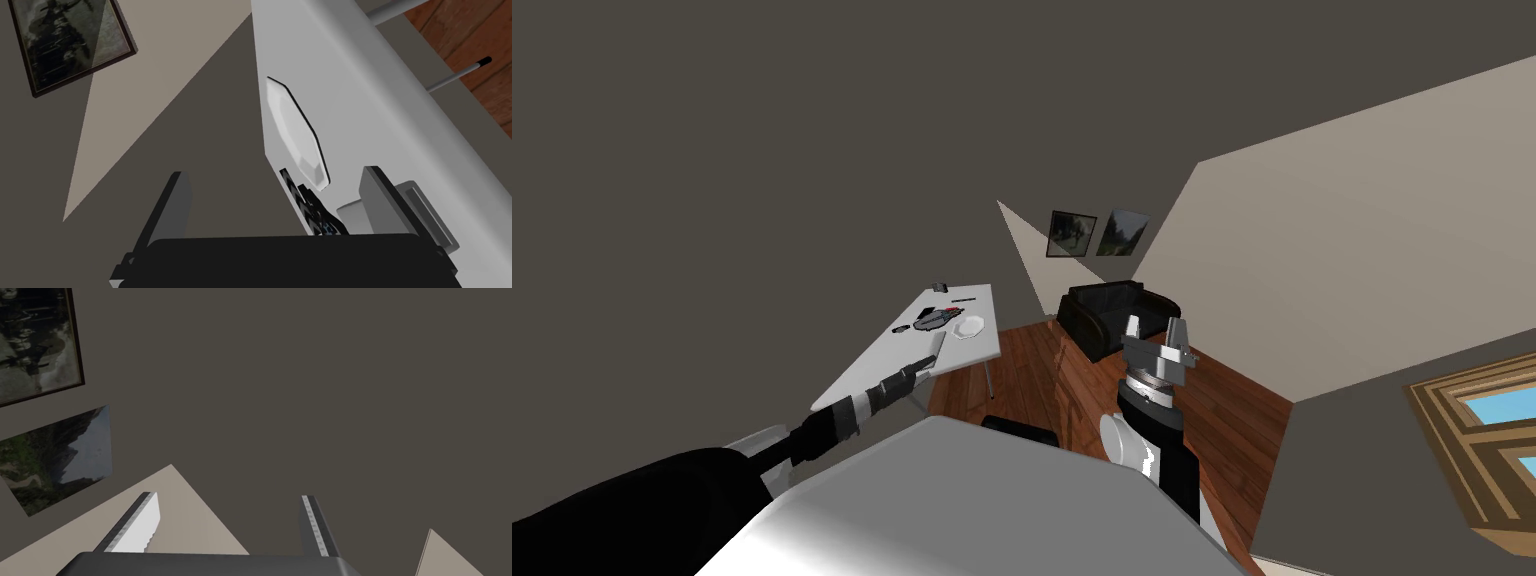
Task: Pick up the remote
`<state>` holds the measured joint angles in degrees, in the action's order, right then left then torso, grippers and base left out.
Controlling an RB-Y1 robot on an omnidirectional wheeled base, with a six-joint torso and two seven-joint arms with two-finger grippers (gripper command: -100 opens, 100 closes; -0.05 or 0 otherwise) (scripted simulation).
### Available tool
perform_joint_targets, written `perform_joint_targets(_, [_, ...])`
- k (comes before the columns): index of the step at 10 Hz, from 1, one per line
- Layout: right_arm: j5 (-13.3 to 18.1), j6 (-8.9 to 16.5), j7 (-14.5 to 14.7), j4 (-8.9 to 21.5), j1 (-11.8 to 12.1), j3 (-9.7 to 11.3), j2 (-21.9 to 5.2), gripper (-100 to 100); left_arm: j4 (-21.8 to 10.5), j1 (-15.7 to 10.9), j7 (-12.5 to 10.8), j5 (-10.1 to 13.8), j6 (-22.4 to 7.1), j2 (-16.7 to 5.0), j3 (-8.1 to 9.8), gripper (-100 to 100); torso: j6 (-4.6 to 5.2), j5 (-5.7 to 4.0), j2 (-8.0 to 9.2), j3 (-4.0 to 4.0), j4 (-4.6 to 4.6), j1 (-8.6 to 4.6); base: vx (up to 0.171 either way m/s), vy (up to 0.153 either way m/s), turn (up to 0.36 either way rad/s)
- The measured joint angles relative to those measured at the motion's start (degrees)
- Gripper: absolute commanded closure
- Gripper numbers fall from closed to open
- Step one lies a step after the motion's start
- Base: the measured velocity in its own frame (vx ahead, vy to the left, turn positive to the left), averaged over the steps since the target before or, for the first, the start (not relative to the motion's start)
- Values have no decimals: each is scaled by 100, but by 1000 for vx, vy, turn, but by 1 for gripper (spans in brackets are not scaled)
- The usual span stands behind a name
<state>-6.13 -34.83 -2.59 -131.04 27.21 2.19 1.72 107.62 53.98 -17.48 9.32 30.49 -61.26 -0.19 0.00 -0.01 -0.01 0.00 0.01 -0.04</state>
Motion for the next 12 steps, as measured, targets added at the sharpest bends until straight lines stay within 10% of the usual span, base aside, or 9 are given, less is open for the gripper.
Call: perform_joint_targets(12, [0, 0, 0, 0, 0, 0, 0, 0, -883, 756, -360, 330, -93, -1878, 27, -100, 1, 1, -5, -3, -1, -1, 7, -16, -78])
